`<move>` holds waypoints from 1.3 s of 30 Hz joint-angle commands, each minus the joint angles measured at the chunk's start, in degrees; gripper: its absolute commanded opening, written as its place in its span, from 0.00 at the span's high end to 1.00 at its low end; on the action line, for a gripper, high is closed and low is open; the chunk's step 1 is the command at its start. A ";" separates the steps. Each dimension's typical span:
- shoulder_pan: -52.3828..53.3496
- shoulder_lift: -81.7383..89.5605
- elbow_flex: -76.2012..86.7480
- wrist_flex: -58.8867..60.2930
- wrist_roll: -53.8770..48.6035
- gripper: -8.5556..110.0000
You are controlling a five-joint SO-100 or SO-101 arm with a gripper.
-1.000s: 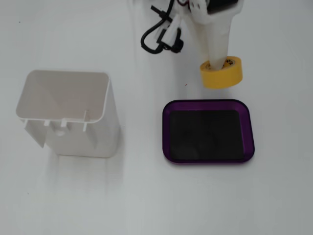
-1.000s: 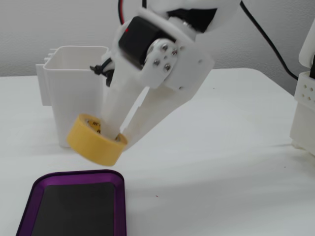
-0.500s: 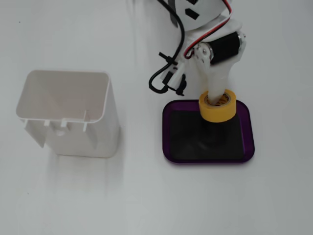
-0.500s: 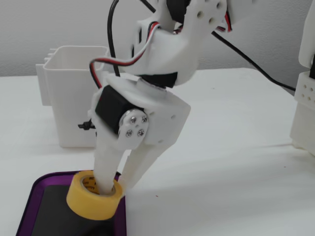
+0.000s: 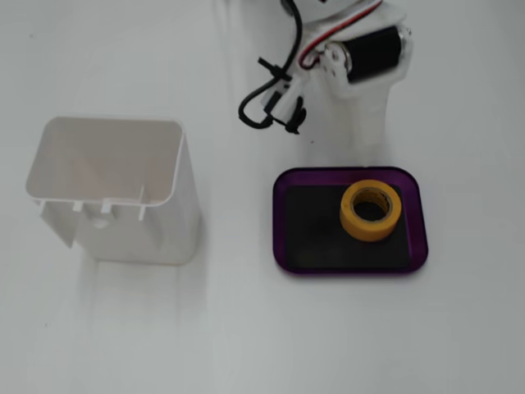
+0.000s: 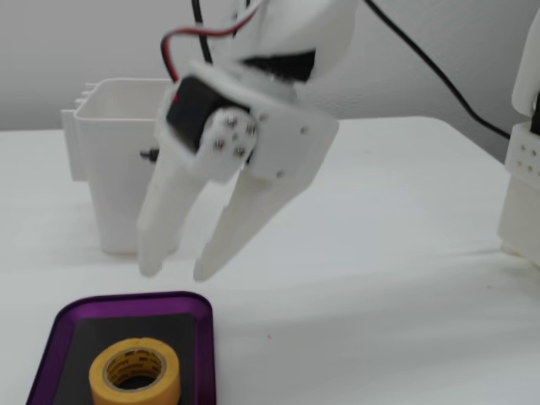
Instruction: Pick up the yellow tape and place it in the box.
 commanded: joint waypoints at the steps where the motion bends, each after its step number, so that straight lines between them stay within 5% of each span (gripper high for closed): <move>1: 0.00 12.74 -4.66 8.26 2.11 0.84; 12: 9.23 52.56 7.21 19.86 15.47 0.84; 26: 10.81 101.87 64.42 18.90 15.21 0.84; 39: 9.93 102.04 76.03 16.17 15.64 0.85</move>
